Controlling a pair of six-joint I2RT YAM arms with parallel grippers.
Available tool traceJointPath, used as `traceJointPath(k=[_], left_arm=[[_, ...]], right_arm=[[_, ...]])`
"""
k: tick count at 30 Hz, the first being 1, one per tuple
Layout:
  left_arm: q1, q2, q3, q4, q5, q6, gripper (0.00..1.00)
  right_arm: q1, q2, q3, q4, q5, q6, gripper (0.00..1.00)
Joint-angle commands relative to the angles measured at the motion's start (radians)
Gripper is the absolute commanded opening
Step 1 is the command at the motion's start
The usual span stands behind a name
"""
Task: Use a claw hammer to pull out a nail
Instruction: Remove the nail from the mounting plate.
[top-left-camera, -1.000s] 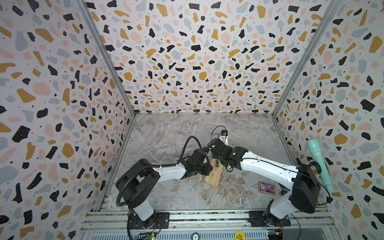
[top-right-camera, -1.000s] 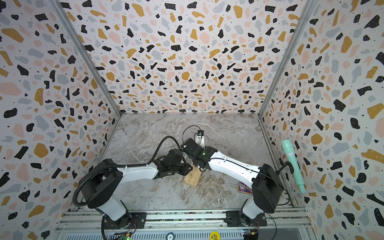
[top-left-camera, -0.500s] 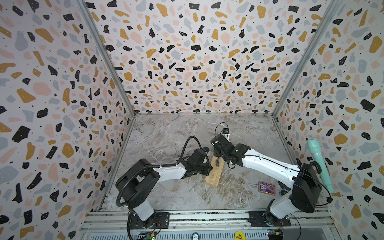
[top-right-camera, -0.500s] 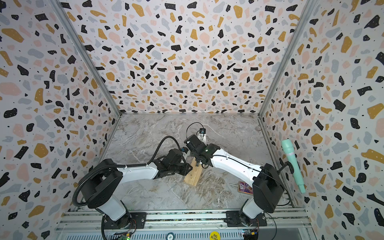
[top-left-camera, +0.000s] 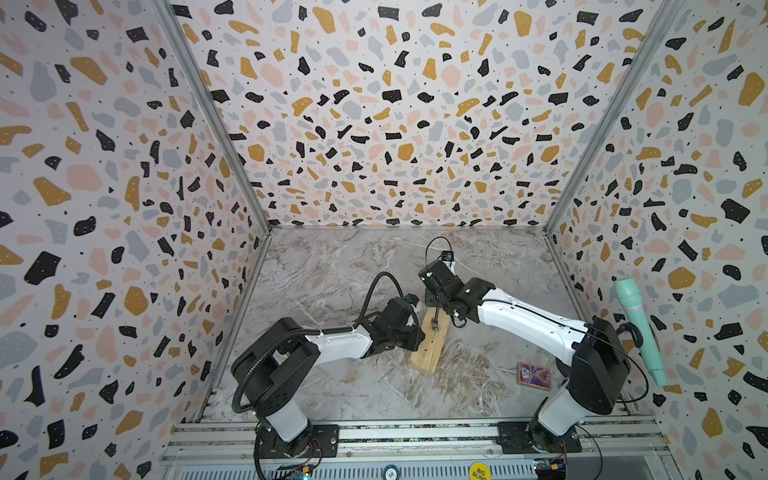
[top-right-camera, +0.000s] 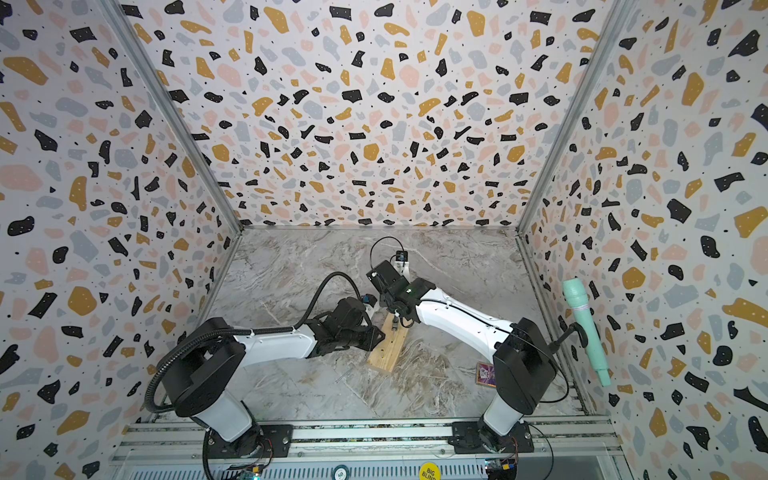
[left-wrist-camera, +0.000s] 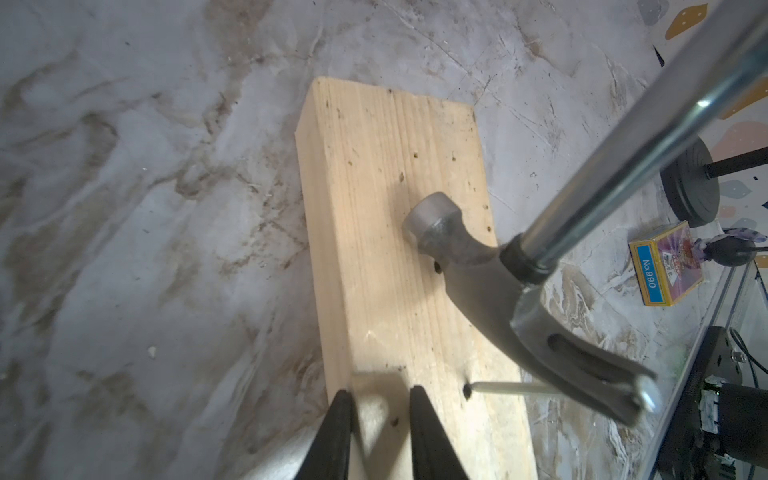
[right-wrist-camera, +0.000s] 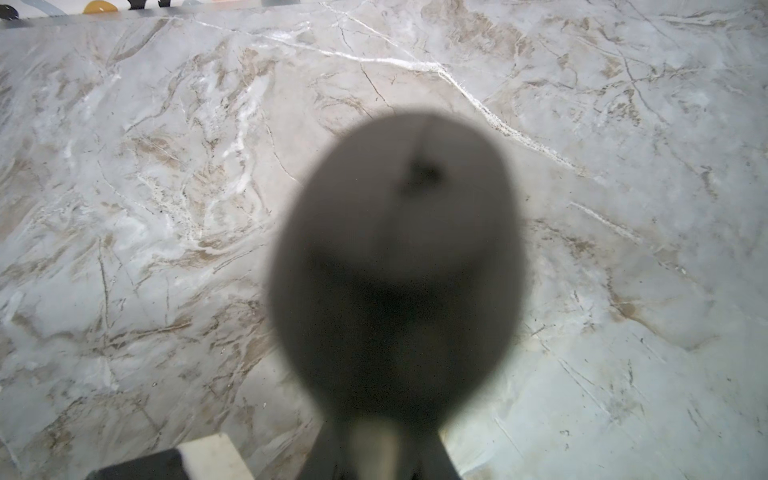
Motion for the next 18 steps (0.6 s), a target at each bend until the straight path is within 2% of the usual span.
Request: traceJointPath(k=[1,18], left_arm=[[0.002,0.088,-0.050,-0.219,-0.090,0.038,0.25],[0.002,0.044,-0.044,-0.206,-0.085,0.041,0.27]], right_arm=[[-0.005,0.021,0.012,-0.071,-0.021,-0.013,0.00],[-0.033,0.024,0.048,-0.032,-0.043,-0.046,0.00]])
